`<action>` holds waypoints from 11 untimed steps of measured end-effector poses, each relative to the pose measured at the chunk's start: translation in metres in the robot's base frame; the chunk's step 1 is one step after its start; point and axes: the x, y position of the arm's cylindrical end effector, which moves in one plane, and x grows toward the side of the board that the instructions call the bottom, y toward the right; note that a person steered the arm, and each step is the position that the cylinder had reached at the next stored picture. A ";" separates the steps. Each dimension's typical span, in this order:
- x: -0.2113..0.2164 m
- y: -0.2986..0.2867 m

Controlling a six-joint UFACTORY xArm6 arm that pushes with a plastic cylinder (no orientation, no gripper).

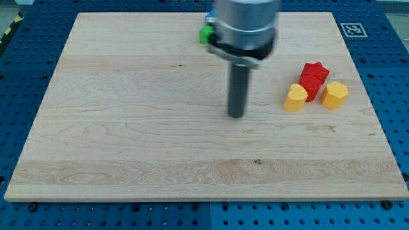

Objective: Push the yellow heart to the center of the board

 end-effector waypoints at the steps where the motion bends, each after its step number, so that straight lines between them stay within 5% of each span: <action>1: 0.013 0.075; 9: -0.028 0.106; 11: -0.038 0.052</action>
